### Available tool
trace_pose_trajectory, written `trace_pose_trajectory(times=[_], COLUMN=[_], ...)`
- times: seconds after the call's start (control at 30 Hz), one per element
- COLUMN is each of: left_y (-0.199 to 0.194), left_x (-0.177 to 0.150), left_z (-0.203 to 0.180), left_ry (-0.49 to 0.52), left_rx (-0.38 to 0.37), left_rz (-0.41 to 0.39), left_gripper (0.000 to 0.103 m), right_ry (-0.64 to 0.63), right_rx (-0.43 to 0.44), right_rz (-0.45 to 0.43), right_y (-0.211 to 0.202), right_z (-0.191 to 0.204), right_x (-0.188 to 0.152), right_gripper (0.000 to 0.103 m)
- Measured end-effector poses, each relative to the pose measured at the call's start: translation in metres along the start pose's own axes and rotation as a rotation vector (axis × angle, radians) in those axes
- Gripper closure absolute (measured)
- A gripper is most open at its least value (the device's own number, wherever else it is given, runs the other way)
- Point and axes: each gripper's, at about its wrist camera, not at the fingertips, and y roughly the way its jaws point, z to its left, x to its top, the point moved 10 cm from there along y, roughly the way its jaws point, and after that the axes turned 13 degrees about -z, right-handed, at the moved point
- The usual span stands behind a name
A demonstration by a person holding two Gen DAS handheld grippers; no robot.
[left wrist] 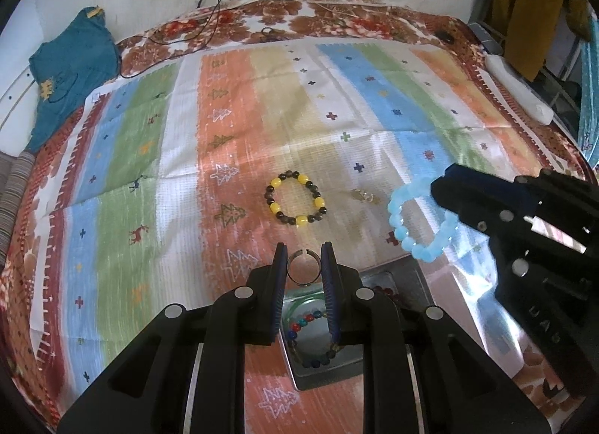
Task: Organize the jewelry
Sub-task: 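Carry the ring with left gripper while right gripper carries the aqua bracelet to the tin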
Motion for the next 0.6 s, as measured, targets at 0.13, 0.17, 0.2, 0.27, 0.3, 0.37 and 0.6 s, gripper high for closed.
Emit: trace_pose_trajectory(times=[0.13,0.17,0.2,0.27,0.3,0.37,0.6], left_y=[-0.005,-0.006,-0.007,-0.008,-0.009,-0.009,-0.019], left_x=[-0.003,-0.004,-0.005,-0.006,-0.007,-0.006,-0.019], left_z=[-0.001,-0.001,-0.001,-0.001,-0.002,-0.001,-0.004], left_ry=[-0.002,-0.001,-0.001,-0.002,-0.002,-0.002,0.001], left_rx=[-0.005,-0.005,-0.003,-0.001,-0.002,-0.002,-0.007], left_rz=[-0.004,-0.004,-0.003,-0.002,-0.002,-0.003,-0.002], left_gripper=[0.085,0.085,0.085,0.085,0.085,0.085,0.085], right_ry=[-0.006,-0.004,-0.003,-0.006,-0.005,-0.007,-0.001], right_rx=[0.011,0.013,0.013,0.014,0.016,0.017,0.021], right_rz=[-0.003,-0.004,-0.004,0.001,0.004,0.006,0.012], right_y=[-0.007,-0.009,-0.009,-0.011,-0.012,-0.013,-0.022], right_z=[0.005,0.006,0.007,0.008,0.009,0.010,0.012], right_x=[-0.002,-0.003,-0.004,-0.008,-0.010,-0.012,-0.021], right_gripper=[0.091,0.091,0.091,0.091,0.091,0.091,0.091])
